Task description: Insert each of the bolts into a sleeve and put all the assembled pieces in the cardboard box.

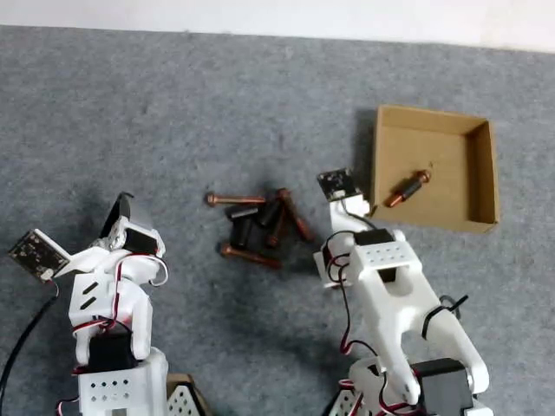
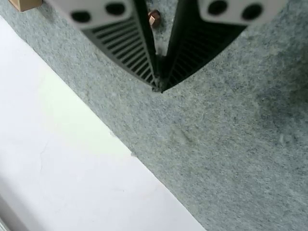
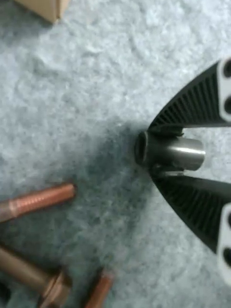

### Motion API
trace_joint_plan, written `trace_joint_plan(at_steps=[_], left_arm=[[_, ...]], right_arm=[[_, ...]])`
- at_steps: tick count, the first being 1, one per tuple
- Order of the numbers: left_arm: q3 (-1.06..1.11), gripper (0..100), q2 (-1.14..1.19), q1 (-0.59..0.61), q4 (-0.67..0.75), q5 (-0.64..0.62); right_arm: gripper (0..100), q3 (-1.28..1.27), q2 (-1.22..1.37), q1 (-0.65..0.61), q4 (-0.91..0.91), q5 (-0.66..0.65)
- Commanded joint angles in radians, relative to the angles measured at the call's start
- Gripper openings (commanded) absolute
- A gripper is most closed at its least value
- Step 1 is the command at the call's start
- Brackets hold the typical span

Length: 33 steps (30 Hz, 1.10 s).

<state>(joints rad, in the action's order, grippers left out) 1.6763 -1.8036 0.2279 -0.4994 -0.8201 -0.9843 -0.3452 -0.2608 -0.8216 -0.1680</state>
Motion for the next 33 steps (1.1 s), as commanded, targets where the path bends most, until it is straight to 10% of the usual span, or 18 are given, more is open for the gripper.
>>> trace_joint_plan(at_steps=[1, 33], left_arm=[[-0.01, 1, -0.013, -0.004, 0.023, -0.002], [-0.01, 1, -0.013, -0.004, 0.023, -0.003]], right_arm=[[8.4, 0.036, -0.007, 0.01, -0.022, -0.011], [18.5, 0.038, 0.004, -0.025, -0.045, -0.017]])
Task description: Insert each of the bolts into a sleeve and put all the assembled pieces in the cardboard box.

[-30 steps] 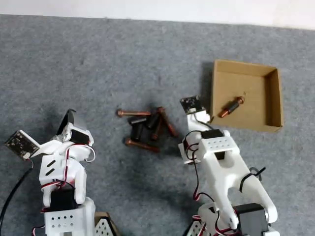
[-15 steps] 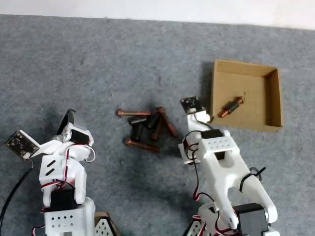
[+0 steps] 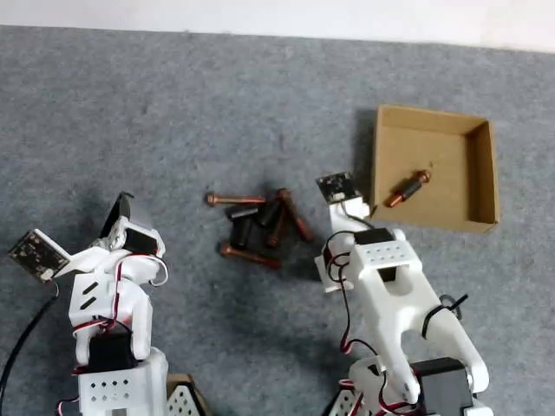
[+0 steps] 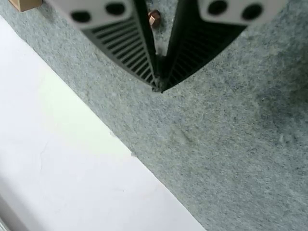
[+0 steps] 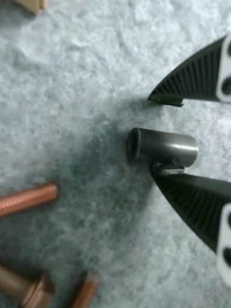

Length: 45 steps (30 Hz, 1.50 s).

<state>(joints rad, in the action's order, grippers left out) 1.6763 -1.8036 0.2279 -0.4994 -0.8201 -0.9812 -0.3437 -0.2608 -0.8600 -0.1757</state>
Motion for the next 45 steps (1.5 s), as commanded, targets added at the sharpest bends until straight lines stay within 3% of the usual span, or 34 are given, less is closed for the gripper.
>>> trace_joint_plan(at_steps=[1, 45], left_arm=[[-0.01, 1, -0.013, -0.004, 0.023, -0.003], [-0.01, 1, -0.013, -0.004, 0.023, -0.003]], right_arm=[[18.4, 0.033, 0.002, -0.038, -0.001, -0.008], [18.3, -0.053, 0.002, -0.054, 0.099, 0.0]])
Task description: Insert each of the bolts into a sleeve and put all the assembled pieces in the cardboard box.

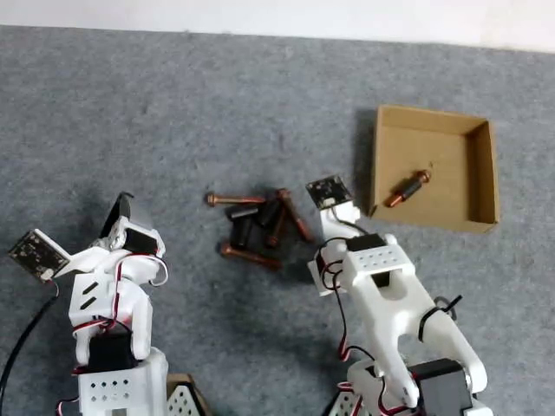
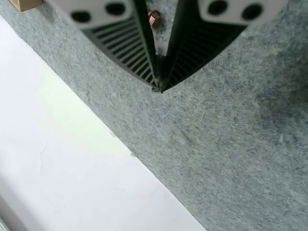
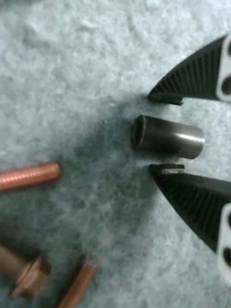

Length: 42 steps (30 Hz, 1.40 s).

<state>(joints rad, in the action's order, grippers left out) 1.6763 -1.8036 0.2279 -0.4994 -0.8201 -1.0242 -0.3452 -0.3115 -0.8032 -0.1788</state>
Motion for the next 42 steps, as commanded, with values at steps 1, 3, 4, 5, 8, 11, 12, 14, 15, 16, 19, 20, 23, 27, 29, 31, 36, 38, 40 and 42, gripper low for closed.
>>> trace_joint_plan(at_steps=[1, 3, 4, 5, 8, 11, 12, 14, 15, 16, 19, 20, 23, 27, 29, 31, 36, 38, 40, 42], left_arm=[[-0.01, 1, -0.013, -0.004, 0.023, -0.003], [-0.01, 1, -0.013, -0.004, 0.023, -0.003], [-0.01, 1, -0.013, -0.004, 0.023, -0.003], [-0.01, 1, -0.013, -0.004, 0.023, -0.003], [-0.01, 1, -0.013, -0.004, 0.023, -0.003], [-0.01, 1, -0.013, -0.004, 0.023, -0.003], [-0.01, 1, -0.013, -0.004, 0.023, -0.003], [-0.01, 1, -0.013, -0.004, 0.023, -0.003], [-0.01, 1, -0.013, -0.004, 0.023, -0.003], [-0.01, 1, -0.013, -0.004, 0.023, -0.003], [-0.01, 1, -0.013, -0.004, 0.023, -0.003], [-0.01, 1, -0.013, -0.004, 0.023, -0.003], [-0.01, 1, -0.013, -0.005, 0.023, -0.003], [-0.019, 1, -0.01, -0.007, 0.023, -0.003], [-0.027, 1, -0.005, -0.035, 0.018, -0.003], [-0.027, 1, -0.005, -0.091, 0.017, -0.002], [-0.041, 1, -0.004, -0.179, -0.012, 0.095], [-0.07, 1, -0.004, -0.193, -0.061, 0.098], [-0.088, 1, -0.004, -0.202, -0.089, 0.098], [-0.085, 1, -0.002, -0.205, -0.084, 0.098]], right_arm=[[18.3, -0.012, 0.004, -0.002, 0.064, 0.003], [16.6, -0.015, 0.004, -0.002, 0.073, 0.003], [14.2, -0.015, 0.004, -0.002, 0.073, 0.003], [10.9, -0.015, 0.004, -0.002, 0.073, 0.003], [0.2, -0.015, 0.004, -0.002, 0.073, 0.003], [0.5, -0.015, 0.004, -0.002, 0.073, 0.003], [0.3, -0.015, 0.004, -0.002, 0.073, 0.003], [0.3, -0.015, -0.005, -0.002, 0.071, 0.003], [0.3, -0.015, -0.007, -0.002, 0.07, 0.003], [0.3, -0.015, -0.007, -0.002, 0.07, 0.003], [0.3, -0.012, -0.008, 0.004, 0.07, -0.002], [0.3, -0.008, -0.008, 0.016, 0.07, -0.003], [0.3, -0.012, -0.059, 0.07, 0.071, -0.003], [0.3, -0.065, -0.217, 0.122, 0.076, -0.002], [0.3, -0.114, -0.318, 0.124, 0.076, 0.002], [0.3, -0.173, -0.43, 0.124, 0.076, 0.002], [0.3, -0.308, -0.734, 0.124, 0.076, 0.002], [0.3, -0.361, -0.854, 0.124, 0.074, 0.002], [0.3, -0.407, -0.958, 0.124, 0.071, 0.002], [0.4, -0.446, -1.049, 0.124, 0.065, 0.002]])
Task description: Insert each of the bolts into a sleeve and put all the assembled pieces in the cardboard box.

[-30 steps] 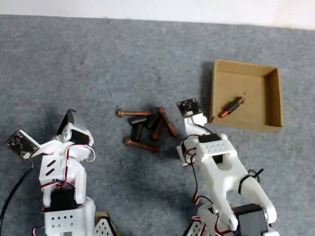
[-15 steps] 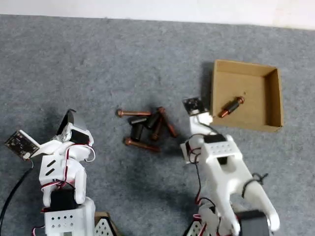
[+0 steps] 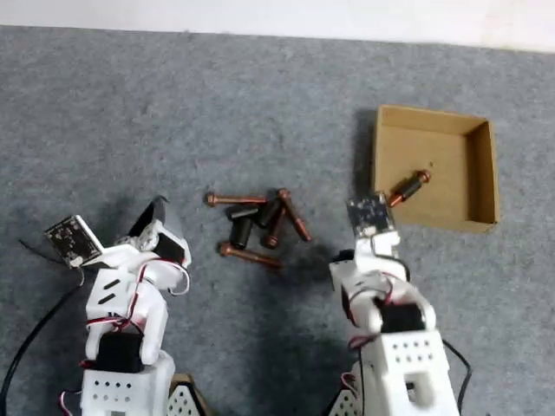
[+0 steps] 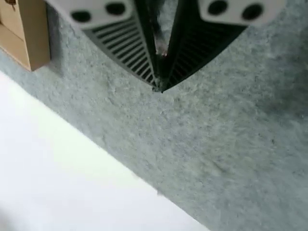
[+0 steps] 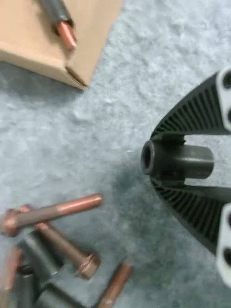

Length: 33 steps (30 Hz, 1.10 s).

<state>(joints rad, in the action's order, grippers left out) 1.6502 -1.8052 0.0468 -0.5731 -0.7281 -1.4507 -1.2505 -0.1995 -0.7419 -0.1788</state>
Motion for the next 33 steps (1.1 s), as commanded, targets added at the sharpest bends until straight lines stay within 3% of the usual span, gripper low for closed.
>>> trace_joint_plan(at_steps=[1, 7, 16, 18, 23, 28, 33], left_arm=[[-0.058, 1, -0.001, -0.025, -0.011, 0.006], [-0.099, 1, 0.196, -0.071, 0.077, 0.006], [-0.278, 1, 0.901, -0.188, 0.41, 0.0], [-0.341, 1, 1.03, -0.208, 0.433, -0.068], [-0.533, 4, 1.303, -0.242, 0.381, -0.193], [-0.743, 16, 1.48, -0.245, 0.144, -0.298], [-0.883, 18, 1.573, -0.245, 0.014, -0.307]], right_arm=[[0.4, -0.03, -0.179, 0.012, -0.018, 0.002], [0.4, -0.056, -0.344, 0.012, -0.09, 0.005], [0.4, -0.137, -0.481, 0.012, -0.09, 0.04], [0.4, -0.15, -0.506, 0.012, -0.09, 0.038], [0.4, -0.165, -0.535, 0.012, -0.09, 0.038], [0.4, -0.165, -0.538, 0.012, -0.088, 0.038], [0.4, -0.165, -0.538, 0.012, -0.088, 0.038]])
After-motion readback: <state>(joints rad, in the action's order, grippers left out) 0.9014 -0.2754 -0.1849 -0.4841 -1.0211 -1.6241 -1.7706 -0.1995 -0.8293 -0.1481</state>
